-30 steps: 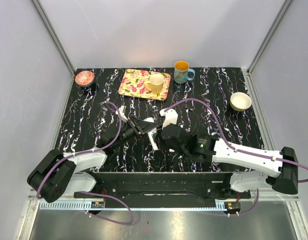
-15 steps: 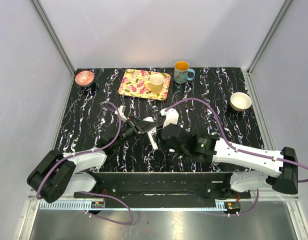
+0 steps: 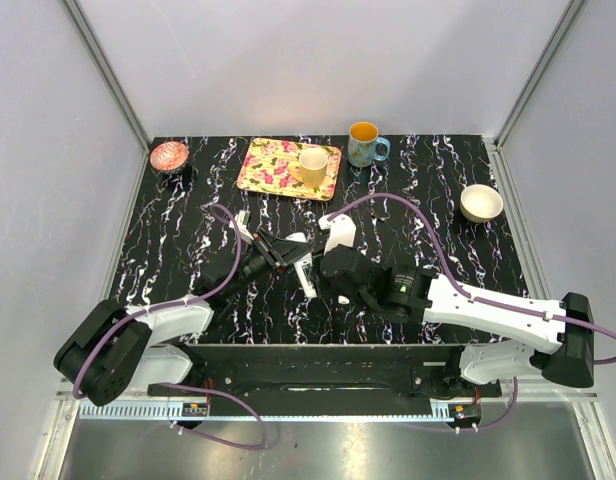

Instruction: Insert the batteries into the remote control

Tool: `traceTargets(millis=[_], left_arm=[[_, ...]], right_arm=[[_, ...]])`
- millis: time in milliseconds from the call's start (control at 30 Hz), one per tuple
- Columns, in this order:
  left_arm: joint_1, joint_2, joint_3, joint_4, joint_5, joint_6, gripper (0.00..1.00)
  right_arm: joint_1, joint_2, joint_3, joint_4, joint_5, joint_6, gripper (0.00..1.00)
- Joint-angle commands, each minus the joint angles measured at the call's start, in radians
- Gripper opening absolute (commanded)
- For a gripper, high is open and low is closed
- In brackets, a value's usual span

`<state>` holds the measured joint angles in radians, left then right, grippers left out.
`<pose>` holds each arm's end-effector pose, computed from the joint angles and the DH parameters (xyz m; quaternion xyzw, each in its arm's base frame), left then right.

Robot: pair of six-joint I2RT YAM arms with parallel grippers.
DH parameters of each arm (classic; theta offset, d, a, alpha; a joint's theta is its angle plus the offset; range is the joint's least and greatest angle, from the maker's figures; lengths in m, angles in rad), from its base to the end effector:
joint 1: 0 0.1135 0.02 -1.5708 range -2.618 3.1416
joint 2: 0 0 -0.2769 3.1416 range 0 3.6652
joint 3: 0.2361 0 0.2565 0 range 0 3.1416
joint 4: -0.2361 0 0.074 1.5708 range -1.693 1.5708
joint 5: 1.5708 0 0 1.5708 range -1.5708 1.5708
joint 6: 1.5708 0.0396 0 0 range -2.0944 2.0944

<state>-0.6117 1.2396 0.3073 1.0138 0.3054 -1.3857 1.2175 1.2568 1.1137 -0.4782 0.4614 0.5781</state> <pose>0.1881 -0.1465 0.2200 -0.1492 0.6625 -0.6669 0.3068 0.1130 0.2555 0.3370 -0.1729 0.8548 0.2212 0.4364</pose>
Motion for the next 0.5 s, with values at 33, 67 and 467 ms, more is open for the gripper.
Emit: traceTargets(millis=[33, 67, 467], left_arm=[[0.001, -0.009, 0.018, 0.126, 0.017, -0.03, 0.0], [0.001, -0.009, 0.018, 0.124, 0.017, -0.03, 0.0], [0.0, 0.014, 0.016, 0.137, 0.023, -0.036, 0.0]], right_arm=[[0.004, 0.035, 0.044, -0.011, 0.0, -0.023, 0.31], [0.004, 0.036, 0.046, -0.013, -0.003, -0.023, 0.28], [0.002, 0.036, 0.057, -0.016, 0.008, -0.024, 0.05]])
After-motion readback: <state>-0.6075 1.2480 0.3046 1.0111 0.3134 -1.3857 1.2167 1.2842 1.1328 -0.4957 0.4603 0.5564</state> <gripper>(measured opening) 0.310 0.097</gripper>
